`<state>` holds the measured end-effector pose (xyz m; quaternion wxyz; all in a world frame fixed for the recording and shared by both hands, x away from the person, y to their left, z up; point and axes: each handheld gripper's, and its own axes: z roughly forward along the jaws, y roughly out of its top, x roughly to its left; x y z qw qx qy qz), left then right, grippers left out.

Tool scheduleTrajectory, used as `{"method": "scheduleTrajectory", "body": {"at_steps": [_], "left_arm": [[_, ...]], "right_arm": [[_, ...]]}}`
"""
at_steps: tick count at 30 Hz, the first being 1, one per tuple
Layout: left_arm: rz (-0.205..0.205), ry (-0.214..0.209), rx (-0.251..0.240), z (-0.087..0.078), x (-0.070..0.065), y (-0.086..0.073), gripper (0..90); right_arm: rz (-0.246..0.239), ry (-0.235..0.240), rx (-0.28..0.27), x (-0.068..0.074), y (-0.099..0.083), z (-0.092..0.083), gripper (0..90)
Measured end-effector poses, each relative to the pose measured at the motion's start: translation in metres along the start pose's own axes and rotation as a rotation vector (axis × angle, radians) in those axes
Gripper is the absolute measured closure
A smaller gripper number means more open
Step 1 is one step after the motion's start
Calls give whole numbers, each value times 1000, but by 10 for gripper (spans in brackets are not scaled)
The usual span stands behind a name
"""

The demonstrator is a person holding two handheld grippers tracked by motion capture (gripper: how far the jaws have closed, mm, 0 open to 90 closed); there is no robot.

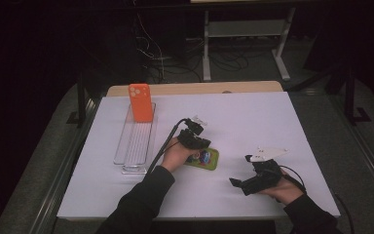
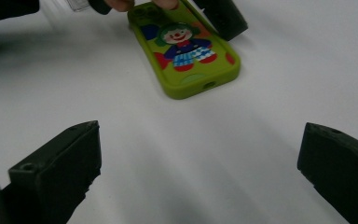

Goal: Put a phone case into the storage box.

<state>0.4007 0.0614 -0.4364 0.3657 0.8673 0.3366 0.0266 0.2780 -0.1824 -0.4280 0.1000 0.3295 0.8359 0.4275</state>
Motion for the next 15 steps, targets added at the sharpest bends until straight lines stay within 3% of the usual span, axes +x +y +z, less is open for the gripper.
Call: {"method": "scheduleTrajectory", "body": {"at_steps": [1,2,6,13,15], "left_arm": [[9,-9,4,-2,-2,-2,896],[-8,-19,-12,-3,-6,-5,896],[17,-37,-11,-7,-17,-13,896],[35,-43,5,-10,-17,-13,896],[43,-50,-12,-16,-17,-12,895]], "right_arm": [[0,0,0,0,0,0,0],[1,-1,1,0,0,0,0],[-2,-3,2,1,0,0,0],[-12,-2,2,0,1,0,0],[-1,-4,2,0,1,0,0]]}}
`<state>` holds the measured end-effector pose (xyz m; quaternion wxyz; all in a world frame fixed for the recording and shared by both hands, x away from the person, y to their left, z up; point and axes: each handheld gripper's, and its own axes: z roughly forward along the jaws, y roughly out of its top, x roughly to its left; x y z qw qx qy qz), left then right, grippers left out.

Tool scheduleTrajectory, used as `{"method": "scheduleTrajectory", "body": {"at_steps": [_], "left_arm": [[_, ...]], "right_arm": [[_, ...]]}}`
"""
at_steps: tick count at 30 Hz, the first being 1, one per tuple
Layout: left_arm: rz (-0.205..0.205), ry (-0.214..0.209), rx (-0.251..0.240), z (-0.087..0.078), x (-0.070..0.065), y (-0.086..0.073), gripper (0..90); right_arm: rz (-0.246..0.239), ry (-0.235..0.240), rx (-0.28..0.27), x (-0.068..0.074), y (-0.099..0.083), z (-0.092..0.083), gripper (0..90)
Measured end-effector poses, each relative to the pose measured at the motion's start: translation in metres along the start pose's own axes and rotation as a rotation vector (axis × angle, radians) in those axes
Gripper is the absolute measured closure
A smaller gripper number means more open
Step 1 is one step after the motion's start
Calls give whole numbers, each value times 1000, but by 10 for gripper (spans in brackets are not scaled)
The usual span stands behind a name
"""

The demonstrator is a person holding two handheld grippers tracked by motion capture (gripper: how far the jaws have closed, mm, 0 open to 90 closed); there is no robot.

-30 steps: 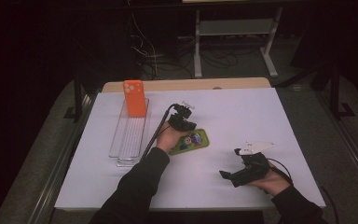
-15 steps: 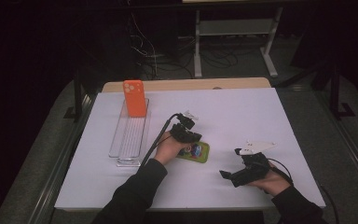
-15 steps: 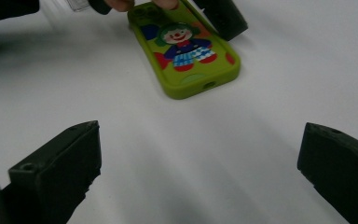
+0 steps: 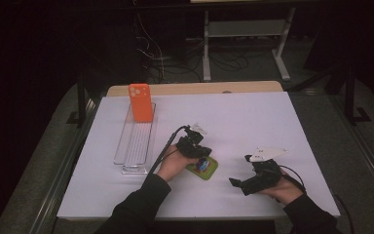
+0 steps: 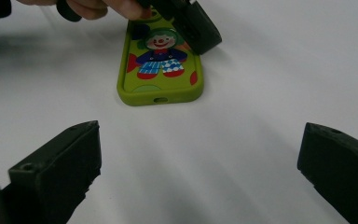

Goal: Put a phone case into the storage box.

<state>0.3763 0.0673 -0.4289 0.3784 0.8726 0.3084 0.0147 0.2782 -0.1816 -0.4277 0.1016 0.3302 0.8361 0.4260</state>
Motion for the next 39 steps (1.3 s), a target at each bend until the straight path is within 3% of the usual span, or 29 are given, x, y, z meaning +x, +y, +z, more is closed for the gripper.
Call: {"method": "scheduleTrajectory", "body": {"at_steps": [4,5,6,8,10,13,18,23,28,35,39], "left_arm": [[26,-22,-23,-24,-5,1,848],[64,-25,-10,-32,-6,0,818],[55,-33,-40,-37,-9,-2,776],[60,-36,-39,-50,-12,-8,655],[95,-31,-44,-62,-13,-15,559],[112,-18,-57,-78,-14,-30,419],[124,-26,-68,-94,-14,-51,202],[162,-14,-71,-100,-12,-67,73],[191,-15,-96,-100,-7,-72,44],[166,-27,-118,-100,-6,-73,43],[169,-36,-110,-101,-5,-74,44]], "right_arm": [[4,2,2,0,0,0,0],[2,2,1,0,-1,0,0],[2,2,4,0,-1,0,0],[2,0,4,0,-1,0,0],[2,-2,1,0,-1,0,0],[4,-3,5,0,-1,0,0],[9,-12,7,-2,-1,0,0],[22,-22,6,-5,0,-1,0],[50,-40,2,-7,1,-1,0],[65,-45,14,-7,4,-2,0],[51,-49,36,-4,12,-2,0]]}}
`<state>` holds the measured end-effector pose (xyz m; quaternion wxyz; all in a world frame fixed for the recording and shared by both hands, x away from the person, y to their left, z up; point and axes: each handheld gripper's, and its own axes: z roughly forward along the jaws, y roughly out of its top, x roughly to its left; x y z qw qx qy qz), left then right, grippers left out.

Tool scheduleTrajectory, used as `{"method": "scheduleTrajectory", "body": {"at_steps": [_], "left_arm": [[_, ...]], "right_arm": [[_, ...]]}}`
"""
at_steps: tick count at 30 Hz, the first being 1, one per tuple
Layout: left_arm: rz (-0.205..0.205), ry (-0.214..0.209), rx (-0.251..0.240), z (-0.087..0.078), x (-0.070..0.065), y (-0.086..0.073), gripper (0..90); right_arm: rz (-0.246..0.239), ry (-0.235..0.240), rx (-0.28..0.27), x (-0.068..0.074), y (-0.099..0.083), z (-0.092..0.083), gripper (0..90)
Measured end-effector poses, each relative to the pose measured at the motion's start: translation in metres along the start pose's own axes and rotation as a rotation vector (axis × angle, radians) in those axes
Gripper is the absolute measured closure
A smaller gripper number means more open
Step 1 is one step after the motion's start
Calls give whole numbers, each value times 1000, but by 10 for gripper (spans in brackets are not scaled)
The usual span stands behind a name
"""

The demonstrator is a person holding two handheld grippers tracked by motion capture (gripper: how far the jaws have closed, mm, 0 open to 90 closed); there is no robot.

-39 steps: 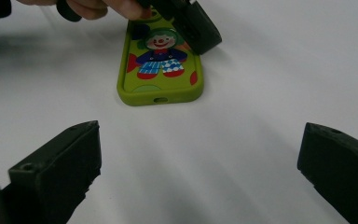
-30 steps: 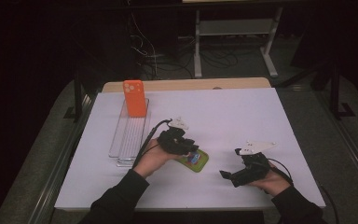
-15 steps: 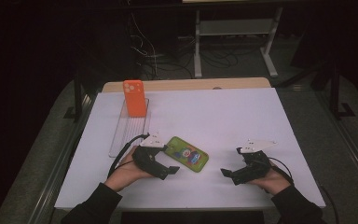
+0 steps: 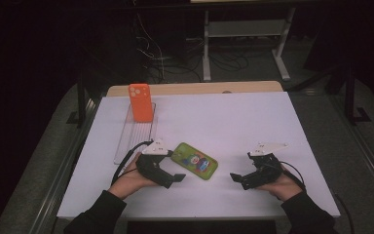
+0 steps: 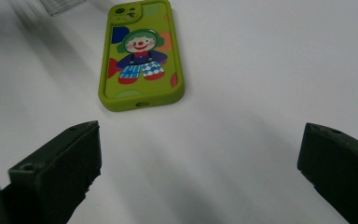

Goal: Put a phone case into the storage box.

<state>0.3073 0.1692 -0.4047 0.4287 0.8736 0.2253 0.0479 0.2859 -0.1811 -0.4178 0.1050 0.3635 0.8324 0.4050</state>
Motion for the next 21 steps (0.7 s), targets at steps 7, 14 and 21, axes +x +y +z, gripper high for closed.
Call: {"method": "scheduleTrajectory", "body": {"at_steps": [7,14,21], "left_arm": [[10,3,8,1,-1,-1,45],[10,4,13,2,-1,-1,45],[8,5,15,2,-1,-1,46]], "right_arm": [[19,16,11,1,20,-3,0],[-1,33,7,3,42,5,0],[-12,57,29,11,62,24,0]]}}
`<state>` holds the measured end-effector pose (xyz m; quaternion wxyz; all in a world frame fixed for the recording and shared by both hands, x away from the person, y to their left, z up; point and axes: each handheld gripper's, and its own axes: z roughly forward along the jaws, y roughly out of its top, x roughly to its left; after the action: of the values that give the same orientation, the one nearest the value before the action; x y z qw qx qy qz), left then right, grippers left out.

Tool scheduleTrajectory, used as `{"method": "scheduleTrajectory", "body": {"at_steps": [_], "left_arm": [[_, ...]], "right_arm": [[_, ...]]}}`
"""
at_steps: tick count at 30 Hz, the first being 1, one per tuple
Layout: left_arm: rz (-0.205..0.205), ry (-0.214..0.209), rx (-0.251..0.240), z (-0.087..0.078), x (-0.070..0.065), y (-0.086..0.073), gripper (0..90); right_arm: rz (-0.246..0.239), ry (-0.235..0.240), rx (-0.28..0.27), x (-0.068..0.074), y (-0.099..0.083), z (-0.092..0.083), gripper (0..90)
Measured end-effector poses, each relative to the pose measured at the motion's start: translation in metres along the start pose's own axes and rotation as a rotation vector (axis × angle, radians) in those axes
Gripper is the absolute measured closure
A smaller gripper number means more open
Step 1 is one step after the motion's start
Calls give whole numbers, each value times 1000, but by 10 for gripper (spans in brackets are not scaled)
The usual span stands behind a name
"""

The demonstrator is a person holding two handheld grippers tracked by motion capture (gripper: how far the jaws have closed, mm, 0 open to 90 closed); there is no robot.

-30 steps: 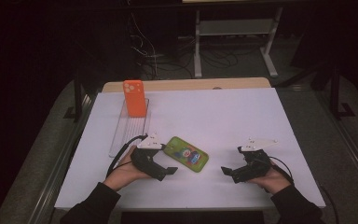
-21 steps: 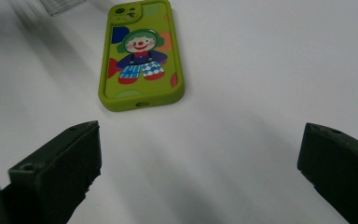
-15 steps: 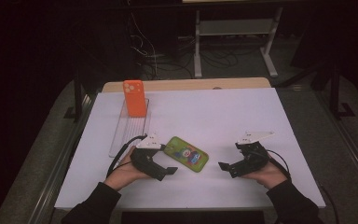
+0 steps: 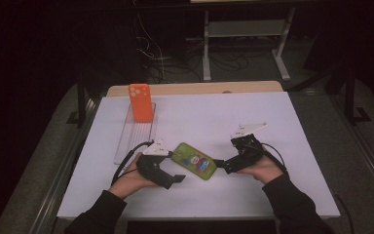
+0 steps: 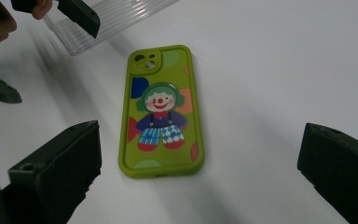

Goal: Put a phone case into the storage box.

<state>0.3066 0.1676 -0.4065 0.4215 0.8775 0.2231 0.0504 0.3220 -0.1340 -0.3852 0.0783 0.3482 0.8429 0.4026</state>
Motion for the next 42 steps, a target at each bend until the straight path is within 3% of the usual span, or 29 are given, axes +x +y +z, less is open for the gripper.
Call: {"method": "scheduleTrajectory", "body": {"at_steps": [12,18,34,42], "left_arm": [[-3,1,0,0,0,0,47],[-10,-1,-2,0,0,0,47],[-21,-10,-6,-1,1,0,48],[-28,-14,-8,-1,1,0,48]], "right_arm": [[-26,8,74,13,21,41,0],[-29,12,98,17,24,51,0],[-72,-25,195,28,13,76,4],[-92,-36,252,33,6,85,49]]}}
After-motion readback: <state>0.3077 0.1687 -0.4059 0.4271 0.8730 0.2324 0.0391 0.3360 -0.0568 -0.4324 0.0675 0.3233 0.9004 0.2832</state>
